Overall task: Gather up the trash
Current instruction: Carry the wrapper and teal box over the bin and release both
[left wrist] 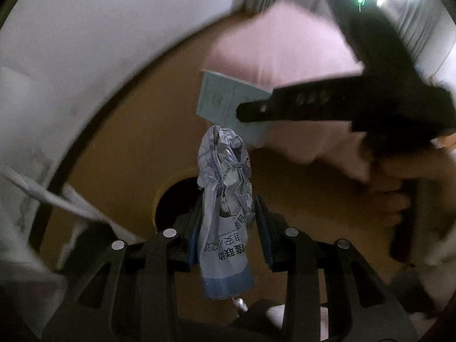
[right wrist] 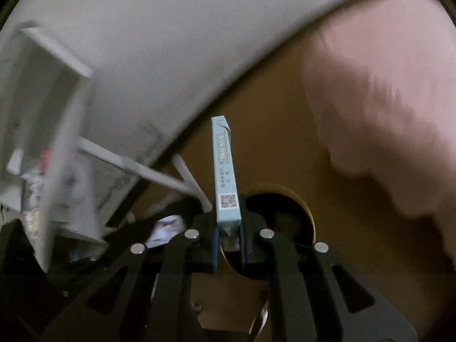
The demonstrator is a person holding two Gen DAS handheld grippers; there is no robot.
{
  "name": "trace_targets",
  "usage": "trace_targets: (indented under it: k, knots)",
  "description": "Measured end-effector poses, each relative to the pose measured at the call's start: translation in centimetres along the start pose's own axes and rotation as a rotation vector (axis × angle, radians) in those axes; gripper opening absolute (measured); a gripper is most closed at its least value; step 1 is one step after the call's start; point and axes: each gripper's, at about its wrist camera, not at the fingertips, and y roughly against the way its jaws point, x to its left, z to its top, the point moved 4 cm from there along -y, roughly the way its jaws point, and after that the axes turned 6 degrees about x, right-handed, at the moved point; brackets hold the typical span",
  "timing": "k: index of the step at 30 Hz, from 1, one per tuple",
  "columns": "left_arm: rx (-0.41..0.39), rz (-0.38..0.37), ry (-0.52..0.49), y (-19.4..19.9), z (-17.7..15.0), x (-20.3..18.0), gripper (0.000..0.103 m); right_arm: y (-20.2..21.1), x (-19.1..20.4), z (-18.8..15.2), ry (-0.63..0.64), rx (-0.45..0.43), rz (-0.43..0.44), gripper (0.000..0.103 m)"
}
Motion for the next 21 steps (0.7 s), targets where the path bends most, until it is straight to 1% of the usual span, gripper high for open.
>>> trace_targets:
  k: [2, 4, 5, 6, 7, 9, 10, 15, 17, 19, 20, 21]
  knots:
    - [0.122, -0.011, 0.069, -6.1, -0.5, 1.8, 0.034, -4.2, -2.0, -0.9, -0.03, 0.087, -0.032, 0.011]
    - [0.187, 0.004, 0.117, -10.1, -1.0, 3.7, 0.034, -8.5, -3.8, -2.3, -0.086, 0.187, -0.034, 0.011]
    - [0.203, 0.032, 0.141, -11.9, -1.2, 4.7, 0.034, -10.2, -4.4, -2.9, -0.106, 0.233, -0.038, 0.011]
    - [0.212, 0.052, 0.154, -12.7, -1.7, 5.5, 0.034, -11.9, -4.9, -3.5, -0.115, 0.276, -0.042, 0.011]
    - [0.232, 0.049, 0.185, -13.9, -2.0, 6.2, 0.034, -12.9, -5.1, -4.0, -0.119, 0.3, -0.051, 0.011]
    - [0.246, 0.0, 0.266, -15.2, -2.4, 7.1, 0.034, -14.1, -5.6, -4.3, -0.137, 0.322, -0.062, 0.011]
    - [0.248, -0.008, 0.286, -15.6, -2.6, 7.2, 0.034, -14.5, -5.7, -4.3, -0.145, 0.325, -0.057, 0.011]
    - [0.251, -0.063, 0.33, -16.0, -3.2, 8.2, 0.034, -15.0, -5.9, -4.3, -0.17, 0.329, -0.045, 0.011]
    - [0.263, -0.074, 0.342, -16.3, -4.2, 8.1, 0.034, -15.0, -6.4, -4.2, -0.175, 0.33, -0.039, 0.011]
    - [0.28, -0.072, 0.349, -16.9, -4.0, 8.4, 0.037, -14.6, -7.0, -4.0, -0.188, 0.332, -0.027, 0.011]
    - [0.284, -0.066, 0.348, -17.0, -4.0, 8.3, 0.048, -14.5, -7.0, -3.9, -0.194, 0.329, -0.02, 0.012]
    - [0.28, -0.068, 0.344, -16.9, -3.6, 8.2, 0.068, -14.4, -7.2, -3.7, -0.197, 0.326, -0.019, 0.013]
